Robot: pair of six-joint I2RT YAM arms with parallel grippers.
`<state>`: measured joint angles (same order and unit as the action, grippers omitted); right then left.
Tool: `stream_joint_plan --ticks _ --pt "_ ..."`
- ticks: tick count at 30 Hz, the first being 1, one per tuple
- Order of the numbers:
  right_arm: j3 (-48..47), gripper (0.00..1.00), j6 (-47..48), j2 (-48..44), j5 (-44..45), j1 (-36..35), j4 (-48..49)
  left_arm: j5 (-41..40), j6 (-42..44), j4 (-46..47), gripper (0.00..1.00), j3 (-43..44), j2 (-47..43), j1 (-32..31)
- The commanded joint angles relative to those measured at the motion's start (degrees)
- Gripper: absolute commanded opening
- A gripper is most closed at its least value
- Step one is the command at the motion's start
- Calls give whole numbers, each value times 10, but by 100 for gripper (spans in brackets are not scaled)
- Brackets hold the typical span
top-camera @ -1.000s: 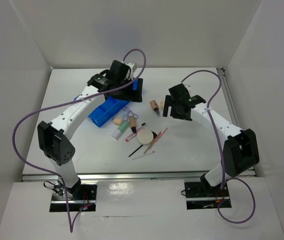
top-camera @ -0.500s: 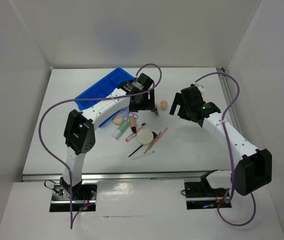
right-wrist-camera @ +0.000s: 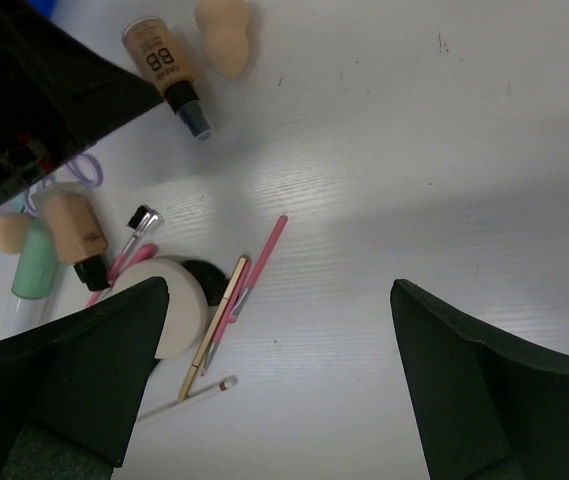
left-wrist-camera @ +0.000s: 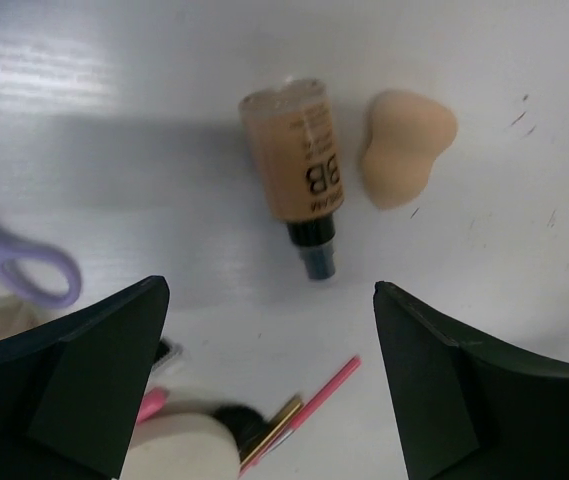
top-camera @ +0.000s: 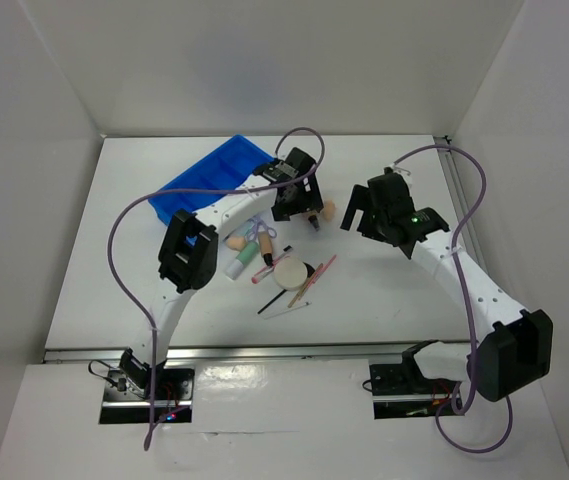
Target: Organize the makeup
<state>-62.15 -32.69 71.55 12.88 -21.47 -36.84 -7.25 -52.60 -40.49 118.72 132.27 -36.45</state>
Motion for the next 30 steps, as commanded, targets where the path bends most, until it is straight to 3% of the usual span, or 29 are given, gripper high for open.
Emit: stream_joint_plan --ticks 1,14,23,29,30 --pt "-6 100 15 -26 16 3 -2 -8 -16 10 97 61 38 5" --pt "-6 100 20 -31 35 3 -27 -28 -35 4 81 164 131 16" --pt "-3 100 31 -26 45 3 -34 -17 -29 12 72 144 136 16" --pt "-17 100 38 -20 59 3 -40 -17 -2 19 49 127 122 16" --pt "-17 100 38 -20 59 3 -40 -17 6 19 49 127 117 16"
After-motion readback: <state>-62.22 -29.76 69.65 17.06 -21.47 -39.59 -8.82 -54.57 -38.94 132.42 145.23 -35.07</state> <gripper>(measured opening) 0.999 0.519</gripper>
